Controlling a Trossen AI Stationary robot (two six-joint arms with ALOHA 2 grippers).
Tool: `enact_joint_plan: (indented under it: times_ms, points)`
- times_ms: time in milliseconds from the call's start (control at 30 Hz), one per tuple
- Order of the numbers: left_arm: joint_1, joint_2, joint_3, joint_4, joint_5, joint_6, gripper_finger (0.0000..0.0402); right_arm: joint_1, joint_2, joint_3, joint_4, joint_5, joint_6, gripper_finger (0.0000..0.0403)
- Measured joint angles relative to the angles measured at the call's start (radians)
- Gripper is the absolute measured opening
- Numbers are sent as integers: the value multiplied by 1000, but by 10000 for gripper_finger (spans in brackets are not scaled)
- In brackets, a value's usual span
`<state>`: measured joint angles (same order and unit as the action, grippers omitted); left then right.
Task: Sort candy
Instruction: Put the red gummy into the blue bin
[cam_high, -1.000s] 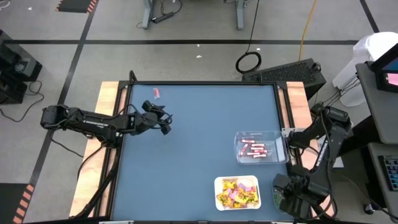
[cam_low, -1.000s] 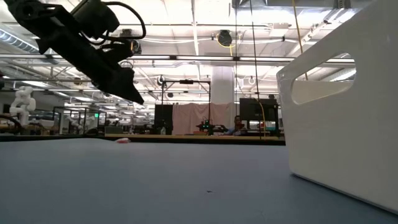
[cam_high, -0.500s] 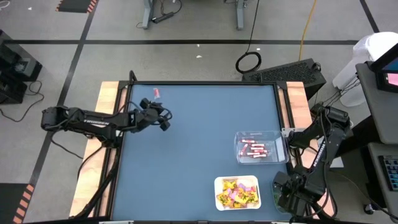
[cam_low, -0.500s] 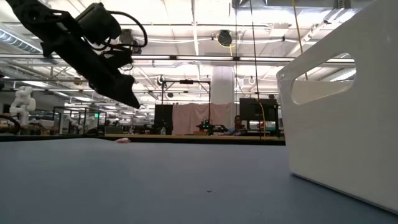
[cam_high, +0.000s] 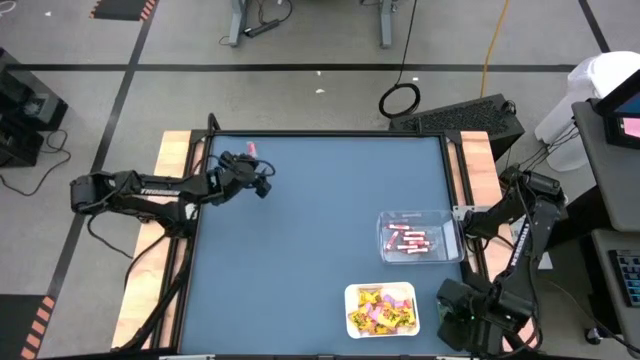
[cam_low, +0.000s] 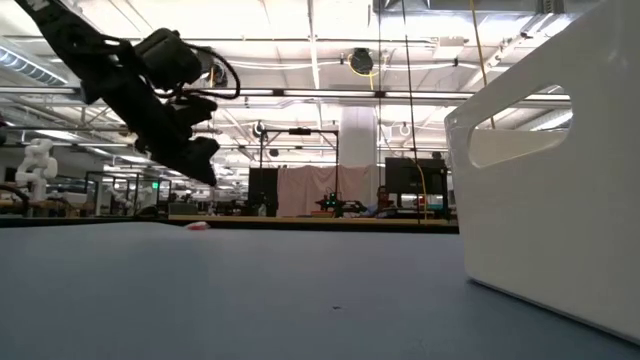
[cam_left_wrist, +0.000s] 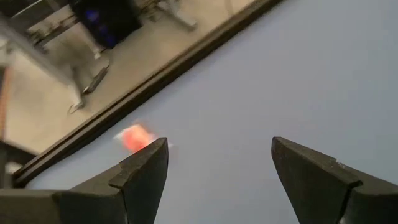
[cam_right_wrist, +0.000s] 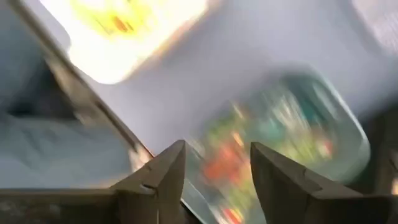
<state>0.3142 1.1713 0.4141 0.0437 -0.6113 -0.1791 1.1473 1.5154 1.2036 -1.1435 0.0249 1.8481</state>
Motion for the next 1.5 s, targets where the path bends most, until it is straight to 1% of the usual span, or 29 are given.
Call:
enact_joint_plan:
  times_ms: [133,233,300,367,500,633,733,833,1000,1233,1400,1500]
  points:
    - [127,-1,0,0,14,-2,290,0,0,45,4,264,-17,162]
    - [239,-1,0,-1,74,-40,290,-2,0,50,7,464,-83,157]
    - [296,-1,0,0,125,-65,290,-5,0,50,8,568,-131,157]
    - [327,1,0,0,163,-80,290,-9,0,50,11,653,-170,157]
    - [355,29,0,27,171,-116,290,-27,0,50,19,778,-242,157]
    - [362,104,0,139,217,-154,287,-54,0,50,40,837,-322,157]
    - [362,187,0,223,216,-180,279,-75,0,50,66,852,-377,157]
    - [362,257,0,251,184,-256,273,-91,0,50,104,869,-435,157]
    - [351,341,0,281,71,-283,271,-112,0,50,151,870,-516,157]
    - [351,446,0,421,28,-291,271,-126,2,50,166,886,-552,157]
    - [351,484,0,425,8,-313,270,-126,7,50,181,892,-577,157]
    - [347,504,0,428,8,-313,255,-126,14,49,183,890,-578,157]
